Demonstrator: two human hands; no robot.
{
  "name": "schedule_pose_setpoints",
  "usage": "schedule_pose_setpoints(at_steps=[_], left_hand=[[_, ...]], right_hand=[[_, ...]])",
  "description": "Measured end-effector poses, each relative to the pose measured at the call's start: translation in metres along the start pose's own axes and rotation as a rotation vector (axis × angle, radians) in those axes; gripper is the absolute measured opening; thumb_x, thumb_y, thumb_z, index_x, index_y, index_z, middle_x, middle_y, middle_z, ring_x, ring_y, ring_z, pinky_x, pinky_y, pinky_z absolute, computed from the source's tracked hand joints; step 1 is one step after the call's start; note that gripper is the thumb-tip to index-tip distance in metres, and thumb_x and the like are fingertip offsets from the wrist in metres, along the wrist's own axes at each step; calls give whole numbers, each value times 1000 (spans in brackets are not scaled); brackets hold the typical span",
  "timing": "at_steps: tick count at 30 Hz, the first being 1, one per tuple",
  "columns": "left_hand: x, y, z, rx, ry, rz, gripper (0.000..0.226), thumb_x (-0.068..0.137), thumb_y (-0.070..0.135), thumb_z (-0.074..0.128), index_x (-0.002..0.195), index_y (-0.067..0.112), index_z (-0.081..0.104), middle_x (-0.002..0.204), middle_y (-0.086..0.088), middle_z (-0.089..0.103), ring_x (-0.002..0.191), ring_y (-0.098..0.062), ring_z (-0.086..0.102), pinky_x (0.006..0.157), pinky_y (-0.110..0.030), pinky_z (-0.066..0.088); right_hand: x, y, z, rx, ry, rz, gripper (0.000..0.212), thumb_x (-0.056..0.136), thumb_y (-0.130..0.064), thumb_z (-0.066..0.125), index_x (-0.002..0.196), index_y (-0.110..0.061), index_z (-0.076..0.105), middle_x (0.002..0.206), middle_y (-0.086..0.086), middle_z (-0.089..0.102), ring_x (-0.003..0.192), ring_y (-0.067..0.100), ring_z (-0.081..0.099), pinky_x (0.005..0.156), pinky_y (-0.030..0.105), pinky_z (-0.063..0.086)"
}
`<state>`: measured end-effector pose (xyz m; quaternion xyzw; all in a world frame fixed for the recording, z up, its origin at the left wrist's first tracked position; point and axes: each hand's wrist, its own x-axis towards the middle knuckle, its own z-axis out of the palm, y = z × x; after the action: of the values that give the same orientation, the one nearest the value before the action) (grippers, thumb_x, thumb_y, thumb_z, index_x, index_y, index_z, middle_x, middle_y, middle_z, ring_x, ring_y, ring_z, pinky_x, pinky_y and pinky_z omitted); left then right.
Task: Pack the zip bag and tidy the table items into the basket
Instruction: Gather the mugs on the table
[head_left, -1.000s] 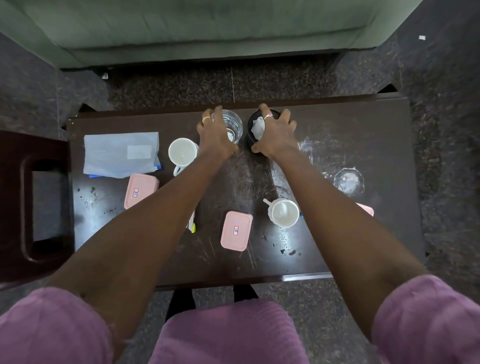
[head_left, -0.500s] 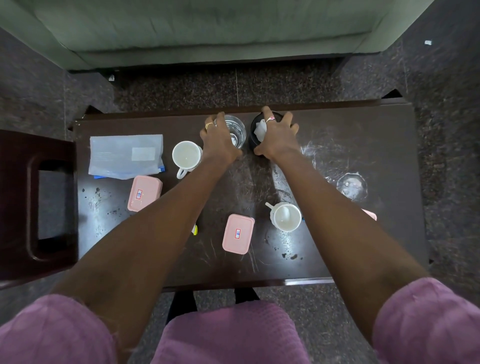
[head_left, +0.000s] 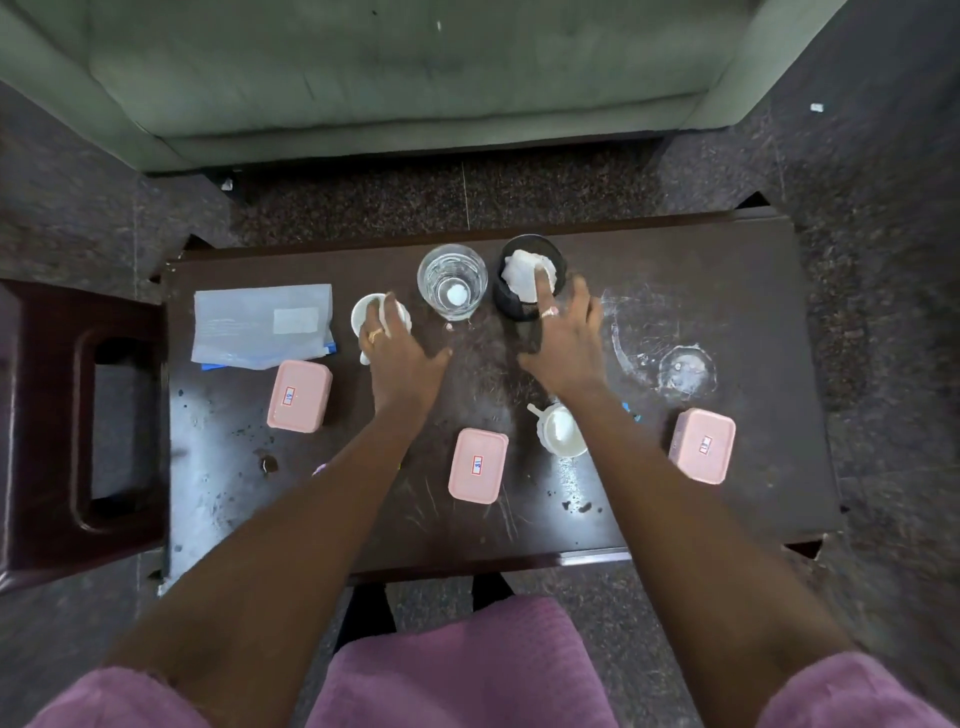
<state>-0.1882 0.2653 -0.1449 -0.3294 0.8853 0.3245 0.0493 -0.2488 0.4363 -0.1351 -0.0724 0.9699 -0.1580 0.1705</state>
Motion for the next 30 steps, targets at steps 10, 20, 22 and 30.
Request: schedule_pose_setpoints(at_steps=[10,20,22,30], left_hand=[[-6,-49,-15,-225,4,-223,44,91,19,56,130,4,41,129,-20,53,122,-35,46,100,-41,36],[26,-65,-17,-117,-101,-273,32,97,28,44,115,5,57,118,-19,63,109,-35,56,87,-36,41],[32,-67,-15,-146,-139,-306,32,96,28,46,115,5,59,118,-17,64,110,-34,56,85,-34,41],[51,-72,-28,-595,-258,-467,19,90,2,48,94,-1,66,69,3,53,90,-22,52,101,-41,45]], right_hand=[[-110,22,69,607,323,831,83,73,-28,77,141,-10,34,136,21,33,123,41,35,103,39,29],[-94,15,74,465,234,623,70,72,-11,76,133,-13,42,135,15,44,118,36,48,100,38,40],[-91,12,71,437,241,632,64,71,-10,74,129,-11,46,130,16,48,114,37,50,96,38,42],[-81,-41,62,394,318,321,72,70,-15,74,133,-8,41,130,16,49,118,36,42,98,46,40]])
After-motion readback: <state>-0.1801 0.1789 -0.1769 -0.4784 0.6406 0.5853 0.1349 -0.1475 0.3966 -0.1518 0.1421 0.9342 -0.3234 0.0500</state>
